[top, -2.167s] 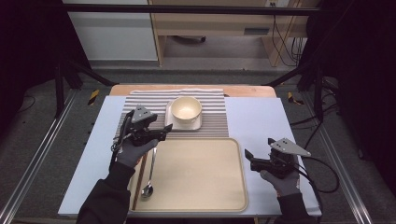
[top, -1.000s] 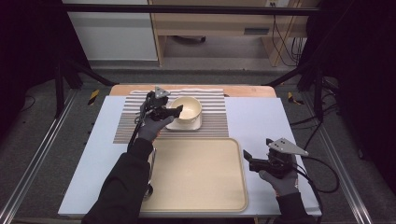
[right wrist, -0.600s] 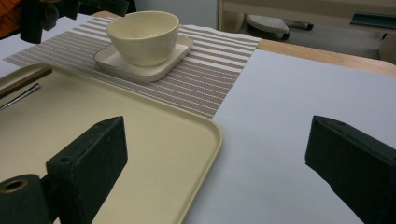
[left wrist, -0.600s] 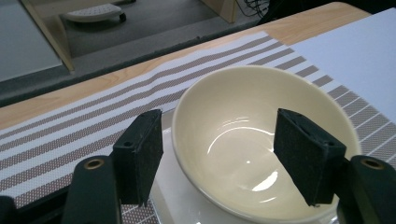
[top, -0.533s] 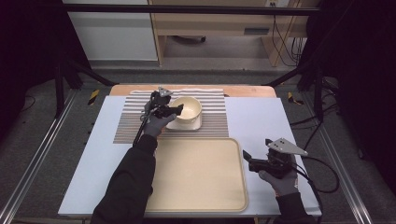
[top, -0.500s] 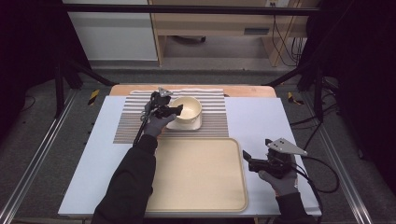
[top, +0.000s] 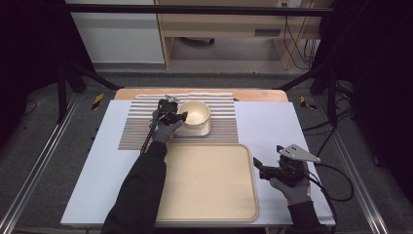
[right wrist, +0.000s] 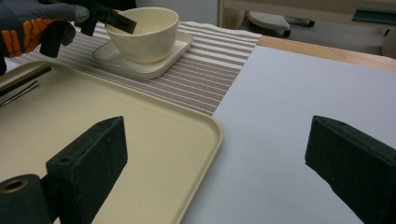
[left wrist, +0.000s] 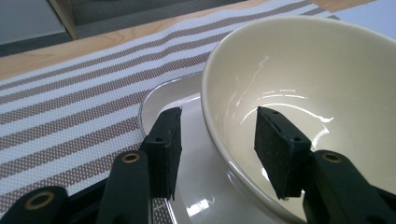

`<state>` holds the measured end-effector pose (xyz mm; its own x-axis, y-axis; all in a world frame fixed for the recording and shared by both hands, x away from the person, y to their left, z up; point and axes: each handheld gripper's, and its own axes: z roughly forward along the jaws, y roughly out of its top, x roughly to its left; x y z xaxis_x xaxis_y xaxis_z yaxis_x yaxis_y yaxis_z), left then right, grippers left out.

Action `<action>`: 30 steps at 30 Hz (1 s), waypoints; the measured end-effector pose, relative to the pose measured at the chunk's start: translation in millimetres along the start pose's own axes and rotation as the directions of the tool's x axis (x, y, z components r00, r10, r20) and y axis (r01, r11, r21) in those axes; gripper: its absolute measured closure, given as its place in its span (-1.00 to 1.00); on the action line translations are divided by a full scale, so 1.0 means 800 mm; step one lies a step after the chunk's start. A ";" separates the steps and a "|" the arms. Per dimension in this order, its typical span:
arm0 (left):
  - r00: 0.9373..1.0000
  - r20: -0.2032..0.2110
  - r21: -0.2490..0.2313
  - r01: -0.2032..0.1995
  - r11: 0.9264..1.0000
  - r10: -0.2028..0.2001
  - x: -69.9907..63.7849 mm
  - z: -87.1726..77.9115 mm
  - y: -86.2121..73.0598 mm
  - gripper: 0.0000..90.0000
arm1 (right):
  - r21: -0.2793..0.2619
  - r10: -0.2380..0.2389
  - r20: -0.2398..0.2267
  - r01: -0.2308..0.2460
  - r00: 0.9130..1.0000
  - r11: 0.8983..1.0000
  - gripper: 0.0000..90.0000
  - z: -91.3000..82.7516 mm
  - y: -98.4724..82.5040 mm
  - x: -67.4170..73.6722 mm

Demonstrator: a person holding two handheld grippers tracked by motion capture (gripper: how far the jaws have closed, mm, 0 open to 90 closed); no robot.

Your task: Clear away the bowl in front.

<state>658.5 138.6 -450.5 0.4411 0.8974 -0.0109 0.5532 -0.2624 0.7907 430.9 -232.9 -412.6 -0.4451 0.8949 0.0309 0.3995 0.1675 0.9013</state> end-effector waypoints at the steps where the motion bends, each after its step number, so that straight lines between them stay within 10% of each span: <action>1: 1.000 0.008 -0.004 0.018 1.000 -0.018 -0.001 0.002 0.000 0.18 | -0.002 -0.001 0.000 0.001 1.000 1.000 -0.87 0.000 0.000 -0.001; 19: 0.995 -0.017 0.053 0.099 0.994 -0.098 -0.004 0.009 0.005 0.79 | -0.004 0.003 -0.003 -0.003 1.000 1.000 -0.87 0.000 0.000 -0.001; 30: 0.995 -0.001 0.048 0.101 0.994 -0.101 -0.007 0.000 0.008 0.83 | -0.001 0.004 -0.001 -0.004 1.000 1.000 -0.87 0.000 -0.001 -0.002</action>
<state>659.9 132.2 -445.2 0.3822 0.9197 -0.0898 0.6279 -0.1871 0.7554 431.7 -234.6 -413.1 -0.4440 0.8953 0.0351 0.4004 0.1632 0.9017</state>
